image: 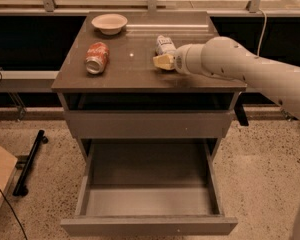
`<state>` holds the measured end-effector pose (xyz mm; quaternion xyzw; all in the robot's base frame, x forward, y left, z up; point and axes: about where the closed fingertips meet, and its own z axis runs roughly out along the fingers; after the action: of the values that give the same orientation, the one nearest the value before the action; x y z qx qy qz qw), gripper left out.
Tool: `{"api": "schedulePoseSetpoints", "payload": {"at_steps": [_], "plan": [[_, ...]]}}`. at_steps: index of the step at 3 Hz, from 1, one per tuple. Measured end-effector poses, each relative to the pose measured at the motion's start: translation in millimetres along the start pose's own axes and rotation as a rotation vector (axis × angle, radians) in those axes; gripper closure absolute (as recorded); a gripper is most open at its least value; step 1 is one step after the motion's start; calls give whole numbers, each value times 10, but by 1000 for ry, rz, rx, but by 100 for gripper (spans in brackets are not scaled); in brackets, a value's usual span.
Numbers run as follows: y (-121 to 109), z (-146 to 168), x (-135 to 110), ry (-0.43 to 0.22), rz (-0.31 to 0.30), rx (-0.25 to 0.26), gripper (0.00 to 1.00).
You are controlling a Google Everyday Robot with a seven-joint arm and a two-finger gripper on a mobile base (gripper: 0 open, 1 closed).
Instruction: Place blue plastic bottle into middle drawer
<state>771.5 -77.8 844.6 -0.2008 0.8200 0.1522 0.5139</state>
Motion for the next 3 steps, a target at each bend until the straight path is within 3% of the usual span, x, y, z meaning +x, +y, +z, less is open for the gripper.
{"api": "schedulePoseSetpoints", "payload": {"at_steps": [1, 2, 3], "plan": [[64, -47, -96, -9, -43, -8, 70], [178, -159, -242, -27, -121, -98, 99], [310, -390, -375, -80, -192, -206, 100]]}}
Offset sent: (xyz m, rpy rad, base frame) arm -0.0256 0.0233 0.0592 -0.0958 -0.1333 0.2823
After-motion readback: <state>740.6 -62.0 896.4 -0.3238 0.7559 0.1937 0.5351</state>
